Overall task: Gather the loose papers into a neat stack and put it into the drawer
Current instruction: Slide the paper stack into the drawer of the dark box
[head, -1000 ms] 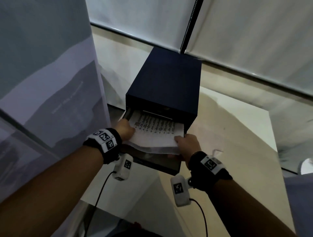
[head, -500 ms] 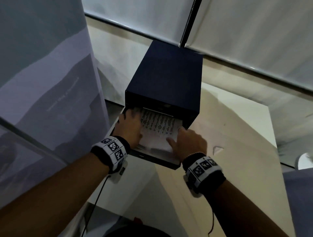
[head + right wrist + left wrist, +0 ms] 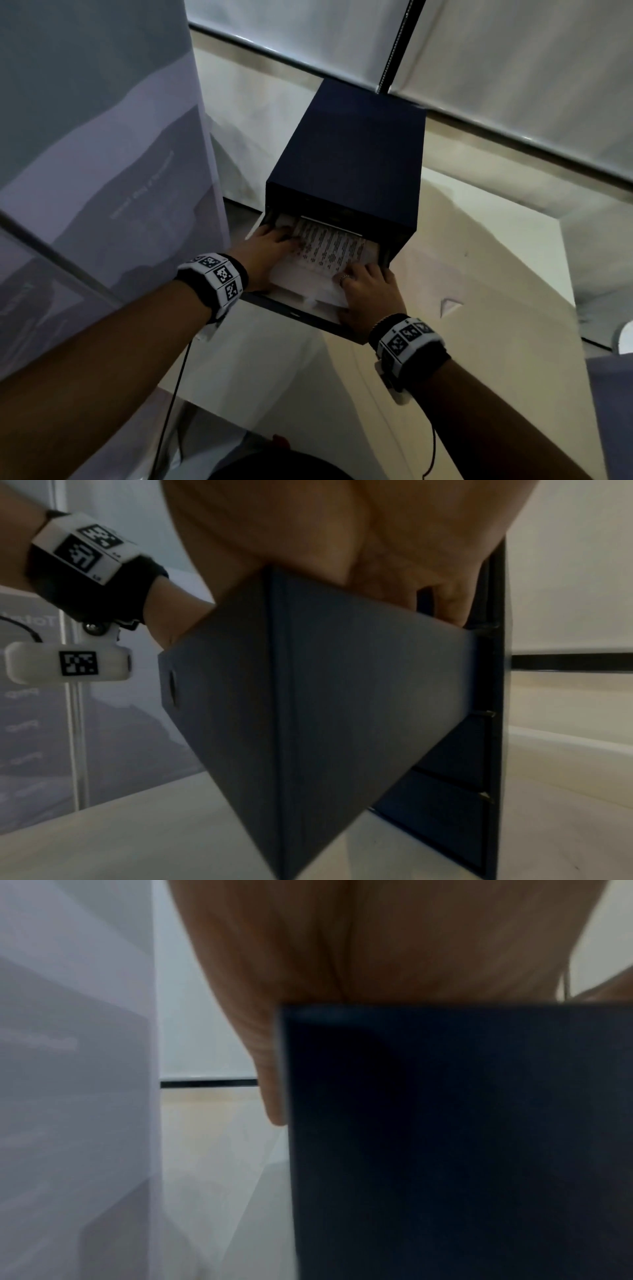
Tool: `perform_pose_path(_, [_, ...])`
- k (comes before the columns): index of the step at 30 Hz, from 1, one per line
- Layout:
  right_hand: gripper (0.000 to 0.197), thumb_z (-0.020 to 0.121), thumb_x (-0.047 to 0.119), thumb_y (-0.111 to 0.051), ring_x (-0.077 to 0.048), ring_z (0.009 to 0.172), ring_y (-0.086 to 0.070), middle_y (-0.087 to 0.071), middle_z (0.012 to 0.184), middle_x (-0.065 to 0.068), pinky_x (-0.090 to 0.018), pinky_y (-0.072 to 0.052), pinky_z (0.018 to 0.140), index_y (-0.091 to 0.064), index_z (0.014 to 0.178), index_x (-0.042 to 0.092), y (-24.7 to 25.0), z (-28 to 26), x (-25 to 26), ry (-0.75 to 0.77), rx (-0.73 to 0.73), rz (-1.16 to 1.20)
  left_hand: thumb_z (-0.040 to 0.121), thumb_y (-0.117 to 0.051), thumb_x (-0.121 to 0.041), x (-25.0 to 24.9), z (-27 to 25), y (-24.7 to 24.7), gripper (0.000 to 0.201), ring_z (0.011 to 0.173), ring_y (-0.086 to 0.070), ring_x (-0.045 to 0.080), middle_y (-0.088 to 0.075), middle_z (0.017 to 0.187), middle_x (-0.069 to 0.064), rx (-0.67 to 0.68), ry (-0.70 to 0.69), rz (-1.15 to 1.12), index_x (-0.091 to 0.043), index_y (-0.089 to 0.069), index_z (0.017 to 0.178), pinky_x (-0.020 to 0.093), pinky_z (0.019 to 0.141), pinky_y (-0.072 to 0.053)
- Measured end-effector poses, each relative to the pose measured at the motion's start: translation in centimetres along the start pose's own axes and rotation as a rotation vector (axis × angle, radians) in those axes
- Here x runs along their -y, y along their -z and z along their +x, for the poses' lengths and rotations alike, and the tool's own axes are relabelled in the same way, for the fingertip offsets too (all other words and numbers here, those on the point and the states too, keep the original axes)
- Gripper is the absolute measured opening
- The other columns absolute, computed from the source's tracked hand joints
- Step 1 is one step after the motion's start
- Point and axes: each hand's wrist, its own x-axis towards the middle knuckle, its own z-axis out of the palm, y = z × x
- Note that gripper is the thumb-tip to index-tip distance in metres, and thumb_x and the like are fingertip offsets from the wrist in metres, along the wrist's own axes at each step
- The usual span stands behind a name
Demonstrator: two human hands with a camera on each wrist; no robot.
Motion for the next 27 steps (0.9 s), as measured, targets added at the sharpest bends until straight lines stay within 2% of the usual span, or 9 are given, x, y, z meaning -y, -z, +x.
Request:
perform_pose_path(3, [0.063, 0.073, 0.04, -0.067, -0.033, 0.121, -0.042, -0.046, 0.134, -0.003, -0.046, -0.035, 0.099, -0.051, 0.132, 0.027, 0.2, 0.2, 0.0, 0.003, 0.011, 0.01, 0.071, -0.08, -0.035, 0.2, -0.1, 0.0, 0.103, 0.147, -0.01, 0.031, -0.017, 0.16, 0.0, -0.009, -0.013, -0.017, -0.03, -0.018, 0.153, 0.045, 0.116, -0.028])
perform_pose_path(6, [0.06, 0.078, 0.031, -0.065, -0.035, 0.121, -0.041, -0.042, 0.137, -0.005, -0.044, -0.043, 0.097, -0.049, 0.135, 0.024, 0.1, 0.5, 0.1, 0.017, 0.027, 0.057, 0.07, -0.08, -0.035, 0.4, 0.5, -0.1, 0.1, 0.148, -0.007, 0.031, -0.021, 0.159, -0.002, -0.052, -0.028, -0.05, -0.034, -0.022, 0.151, 0.049, 0.116, -0.031])
perform_pose_path(10, [0.064, 0.079, 0.033, -0.067, -0.033, 0.125, -0.038, -0.038, 0.141, -0.005, -0.042, -0.042, 0.102, -0.044, 0.139, 0.024, 0.0, 0.3, -0.5, 0.036, 0.067, 0.093, 0.065, -0.085, -0.031, 0.7, 0.5, -0.1, 0.105, 0.147, -0.011, 0.028, -0.024, 0.157, -0.004, -0.027, -0.038, -0.022, -0.033, -0.026, 0.152, 0.043, 0.115, -0.031])
perform_pose_path(15, [0.059, 0.084, 0.022, -0.062, -0.035, 0.125, -0.036, -0.035, 0.143, -0.008, -0.041, -0.042, 0.103, -0.043, 0.141, 0.02, -0.3, 0.3, -0.6, 0.055, 0.065, 0.113, 0.07, -0.083, -0.029, 0.7, 0.6, 0.0, 0.092, 0.147, -0.017, 0.027, -0.024, 0.159, -0.001, 0.01, -0.052, 0.014, -0.029, -0.035, 0.149, 0.04, 0.117, -0.03])
perform_pose_path(18, [0.06, 0.083, 0.022, -0.063, -0.034, 0.126, -0.036, -0.036, 0.143, -0.008, -0.041, -0.042, 0.104, -0.043, 0.141, 0.019, -0.4, 0.2, -0.7, 0.063, 0.058, 0.141, 0.068, -0.084, -0.031, 1.0, 0.7, -0.3, 0.097, 0.149, -0.014, 0.027, -0.021, 0.161, -0.002, 0.004, -0.061, 0.007, -0.03, -0.033, 0.15, 0.044, 0.119, -0.027])
perform_pose_path(21, [0.061, 0.083, 0.022, -0.064, -0.034, 0.125, -0.037, -0.037, 0.141, -0.008, -0.041, -0.044, 0.102, -0.043, 0.14, 0.017, -0.5, 0.1, -0.5, 0.071, 0.034, 0.137, 0.067, -0.083, -0.036, 1.1, 0.1, 0.0, 0.096, 0.15, -0.012, 0.024, -0.02, 0.161, -0.008, 0.004, -0.052, 0.0, -0.036, -0.033, 0.148, 0.055, 0.116, -0.026])
perform_pose_path(24, [0.063, 0.081, 0.03, -0.067, -0.033, 0.125, -0.039, -0.043, 0.138, -0.007, -0.042, -0.045, 0.102, -0.046, 0.139, 0.016, -0.3, -0.3, -0.7, 0.065, 0.01, 0.198, 0.066, -0.083, -0.042, 1.3, -2.0, 0.9, 0.081, 0.142, -0.031, 0.022, -0.04, 0.151, -0.007, -0.212, -0.043, -0.107, -0.034, -0.049, 0.139, 0.051, 0.111, -0.035])
perform_pose_path(26, [0.064, 0.079, 0.045, -0.068, -0.03, 0.121, -0.044, -0.052, 0.131, -0.005, -0.042, -0.046, 0.101, -0.054, 0.133, 0.014, -0.4, -1.0, -1.3, 0.055, -0.137, 0.277, 0.075, -0.079, -0.041, 1.5, -5.1, 1.3, 0.047, 0.116, -0.054, 0.018, -0.063, 0.126, -0.001, -0.463, 0.031, -0.336, -0.026, -0.065, 0.117, 0.033, 0.097, -0.044])
perform_pose_path(27, [0.065, 0.079, 0.052, -0.065, -0.028, 0.12, -0.045, -0.054, 0.129, -0.005, -0.041, -0.045, 0.102, -0.057, 0.13, 0.014, -0.5, -1.6, -1.6, 0.03, -0.236, 0.314, 0.08, -0.075, -0.039, 1.6, -7.0, 1.2, 0.023, 0.094, -0.059, 0.011, -0.07, 0.102, 0.0, -0.6, 0.087, -0.446, -0.025, -0.069, 0.098, 0.022, 0.083, -0.045])
